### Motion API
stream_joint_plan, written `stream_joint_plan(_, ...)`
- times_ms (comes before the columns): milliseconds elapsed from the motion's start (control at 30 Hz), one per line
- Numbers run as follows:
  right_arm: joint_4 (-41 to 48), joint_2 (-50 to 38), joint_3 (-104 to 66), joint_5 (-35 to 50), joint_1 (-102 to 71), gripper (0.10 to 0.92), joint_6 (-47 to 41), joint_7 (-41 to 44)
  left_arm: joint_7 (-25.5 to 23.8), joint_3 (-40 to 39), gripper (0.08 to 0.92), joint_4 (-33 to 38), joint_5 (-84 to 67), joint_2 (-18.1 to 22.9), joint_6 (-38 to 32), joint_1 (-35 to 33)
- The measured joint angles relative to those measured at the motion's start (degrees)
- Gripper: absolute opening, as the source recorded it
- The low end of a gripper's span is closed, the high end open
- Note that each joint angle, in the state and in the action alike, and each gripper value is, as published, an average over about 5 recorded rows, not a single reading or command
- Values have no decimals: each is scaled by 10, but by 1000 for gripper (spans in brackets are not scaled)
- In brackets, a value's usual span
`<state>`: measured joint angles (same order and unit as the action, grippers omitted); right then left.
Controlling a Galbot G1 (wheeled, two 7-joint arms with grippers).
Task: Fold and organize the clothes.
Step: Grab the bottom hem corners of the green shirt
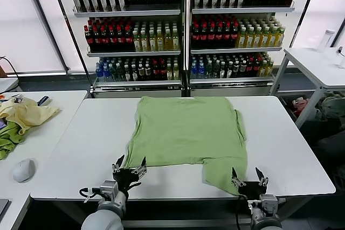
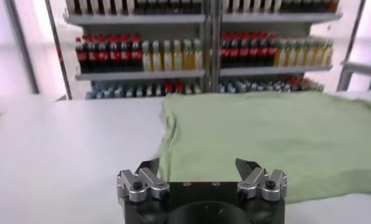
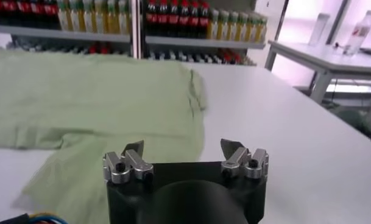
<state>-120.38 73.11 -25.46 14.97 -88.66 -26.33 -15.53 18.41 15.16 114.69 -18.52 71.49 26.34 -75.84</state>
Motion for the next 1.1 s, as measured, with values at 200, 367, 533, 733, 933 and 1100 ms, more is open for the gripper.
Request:
stream_joint_plan(200,6,-1,9,2,-5,823,-6,-4,21,-8,823,-33,-15,2,26,31)
stream_joint_plan(367,10,-4,12,9,-9,751,-11,-8,37,-11,816,-52,-26,3,43,45)
stream_joint_plan(533,12,-8,11,22,-12,605,-15,-11,46,-14,706,-59,-35,3,51,49)
stream_joint_plan(733,15,-13,6,45,-12,464,-22,-14,47,-15,533,-54,-51,-1,56,42)
stream_joint_plan(933,13,-15,1,70,-16,353,-24,-11,47,-15,360,-45,-62,-3,56,30)
stream_joint_plan(1100,5,-17,-4,78,-25,259,-17,-2,46,-14,213,-35,-64,-6,52,17)
